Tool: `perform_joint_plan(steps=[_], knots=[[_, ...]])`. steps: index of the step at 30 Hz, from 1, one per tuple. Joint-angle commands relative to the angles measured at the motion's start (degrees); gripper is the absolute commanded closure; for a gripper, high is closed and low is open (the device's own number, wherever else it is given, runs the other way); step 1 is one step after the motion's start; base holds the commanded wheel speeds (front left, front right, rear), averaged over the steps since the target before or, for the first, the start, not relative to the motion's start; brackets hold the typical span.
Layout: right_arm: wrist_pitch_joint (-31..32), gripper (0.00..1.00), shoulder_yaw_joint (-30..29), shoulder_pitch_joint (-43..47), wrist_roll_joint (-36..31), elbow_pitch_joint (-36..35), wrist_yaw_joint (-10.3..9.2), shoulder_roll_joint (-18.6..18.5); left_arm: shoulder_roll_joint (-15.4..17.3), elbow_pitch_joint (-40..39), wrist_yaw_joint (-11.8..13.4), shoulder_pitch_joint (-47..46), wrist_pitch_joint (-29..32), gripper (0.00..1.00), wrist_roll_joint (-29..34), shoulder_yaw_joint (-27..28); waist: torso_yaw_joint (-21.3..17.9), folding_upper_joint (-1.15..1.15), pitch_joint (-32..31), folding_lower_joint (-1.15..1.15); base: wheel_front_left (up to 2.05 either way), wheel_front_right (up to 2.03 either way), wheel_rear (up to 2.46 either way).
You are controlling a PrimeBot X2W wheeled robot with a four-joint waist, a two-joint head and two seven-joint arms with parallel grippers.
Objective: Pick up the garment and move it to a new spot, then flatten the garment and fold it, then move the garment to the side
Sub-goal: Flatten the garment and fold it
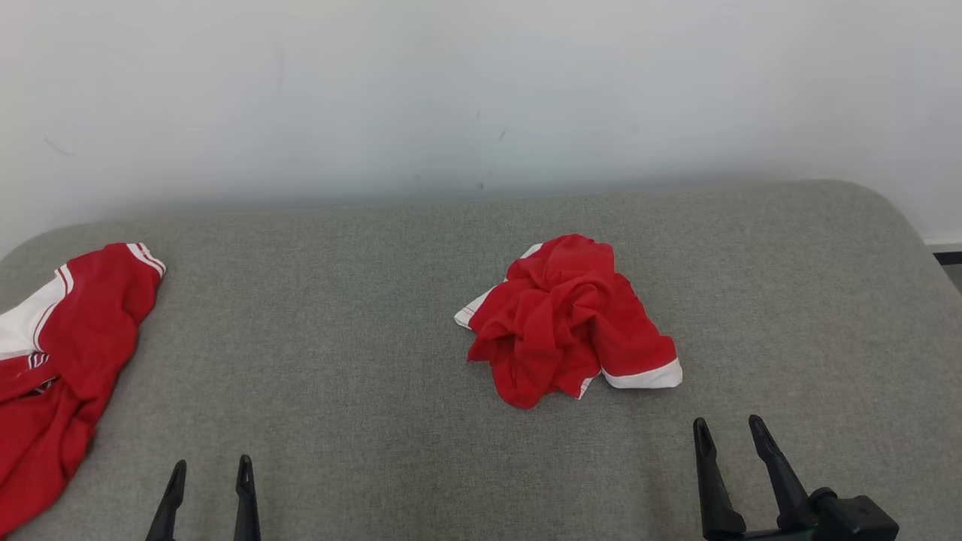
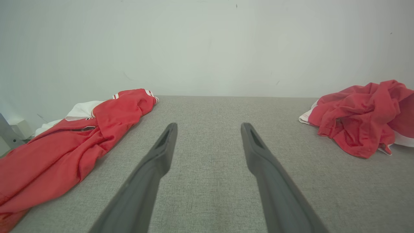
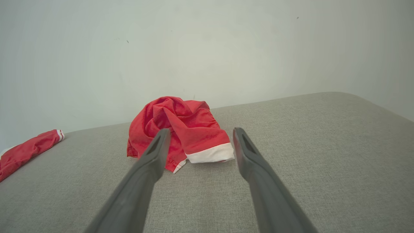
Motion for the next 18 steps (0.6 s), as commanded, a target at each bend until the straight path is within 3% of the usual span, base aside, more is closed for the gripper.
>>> perform_joint_plan(steps=[1, 10, 18], knots=[[-0.04, 0.00, -0.13, 0.20, -0.28, -0.19, 0.20, -0.05, -0.08, 0.06, -0.15, -0.62, -0.21, 0.00, 0.33, 0.04, -0.04, 0.00, 0.03, 0.00, 0.00, 0.00, 0.00], [-0.04, 0.00, -0.03, -0.25, -0.23, -0.28, 0.20, -0.05, -0.10, 0.49, -0.33, -2.19, -0.21, 0.00, -0.23, -1.55, -0.53, 0.00, 0.76, 0.00, 0.00, 0.00, 0.00], [-0.04, 0.00, -0.43, -2.22, 0.80, -0.23, 0.20, -0.05, -0.02, 4.03, -0.90, -9.43, -0.21, 0.00, 0.29, -9.92, -3.47, 0.00, 4.03, 0.00, 0.00, 0.00, 0.00]])
